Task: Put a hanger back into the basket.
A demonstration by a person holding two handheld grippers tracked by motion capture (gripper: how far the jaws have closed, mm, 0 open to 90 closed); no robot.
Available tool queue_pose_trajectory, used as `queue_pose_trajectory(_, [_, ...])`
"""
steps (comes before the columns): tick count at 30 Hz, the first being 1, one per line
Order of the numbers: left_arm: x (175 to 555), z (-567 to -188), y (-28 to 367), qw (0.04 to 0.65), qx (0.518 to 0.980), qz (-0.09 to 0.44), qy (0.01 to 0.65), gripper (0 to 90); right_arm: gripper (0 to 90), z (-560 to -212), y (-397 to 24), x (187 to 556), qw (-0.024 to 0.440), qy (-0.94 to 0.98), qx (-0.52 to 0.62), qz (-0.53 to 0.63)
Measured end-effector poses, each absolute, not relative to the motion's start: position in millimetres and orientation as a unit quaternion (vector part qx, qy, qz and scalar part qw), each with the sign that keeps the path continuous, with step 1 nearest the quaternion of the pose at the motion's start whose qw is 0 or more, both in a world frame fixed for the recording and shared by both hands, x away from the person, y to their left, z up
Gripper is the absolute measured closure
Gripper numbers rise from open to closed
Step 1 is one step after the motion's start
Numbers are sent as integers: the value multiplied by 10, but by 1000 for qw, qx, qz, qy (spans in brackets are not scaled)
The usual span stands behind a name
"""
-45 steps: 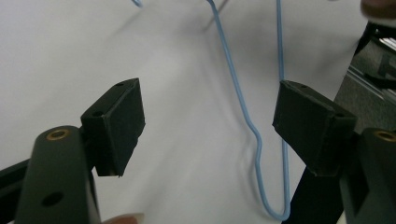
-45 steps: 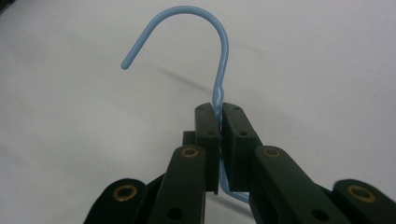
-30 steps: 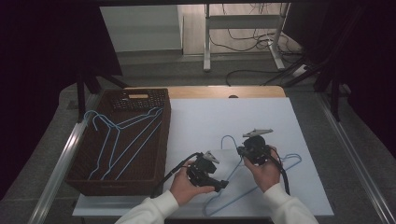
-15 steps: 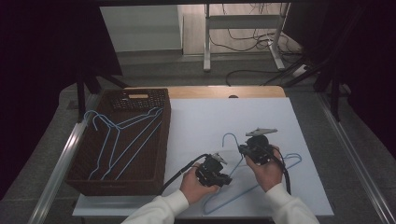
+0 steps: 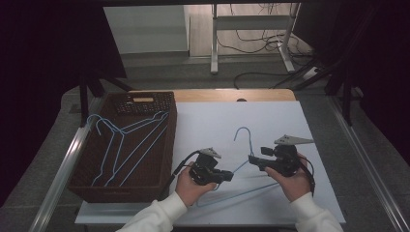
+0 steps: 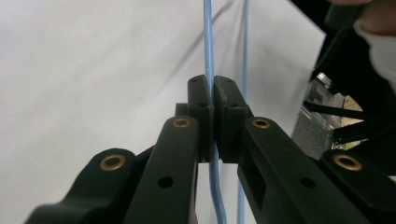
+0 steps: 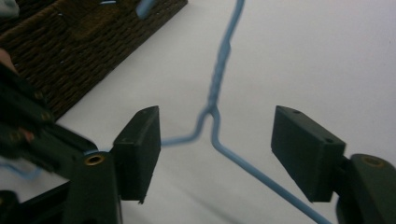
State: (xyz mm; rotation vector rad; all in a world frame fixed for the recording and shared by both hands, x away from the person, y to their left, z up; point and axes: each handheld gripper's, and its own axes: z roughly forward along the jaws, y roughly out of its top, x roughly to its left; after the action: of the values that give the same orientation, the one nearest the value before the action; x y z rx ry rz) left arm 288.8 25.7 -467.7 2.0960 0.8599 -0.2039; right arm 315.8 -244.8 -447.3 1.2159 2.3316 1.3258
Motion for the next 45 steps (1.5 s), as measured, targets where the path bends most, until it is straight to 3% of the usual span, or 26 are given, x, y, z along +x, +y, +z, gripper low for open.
queue_pose_trajectory(18, [2748, -4135, 627, 452, 832, -8, 322, 867, 175, -4476, -2824, 2777, 133, 777, 377, 486])
queue_pose_trajectory(32, [2674, -3723, 1277, 513, 792, 25, 330, 867, 163, -4619, -2820, 2816, 132, 794, 381, 455])
queue_pose_trajectory(45, [2583, -3621, 2038, 541, 749, 65, 377, 868, 150, -4712, -2766, 2868, 119, 810, 379, 431])
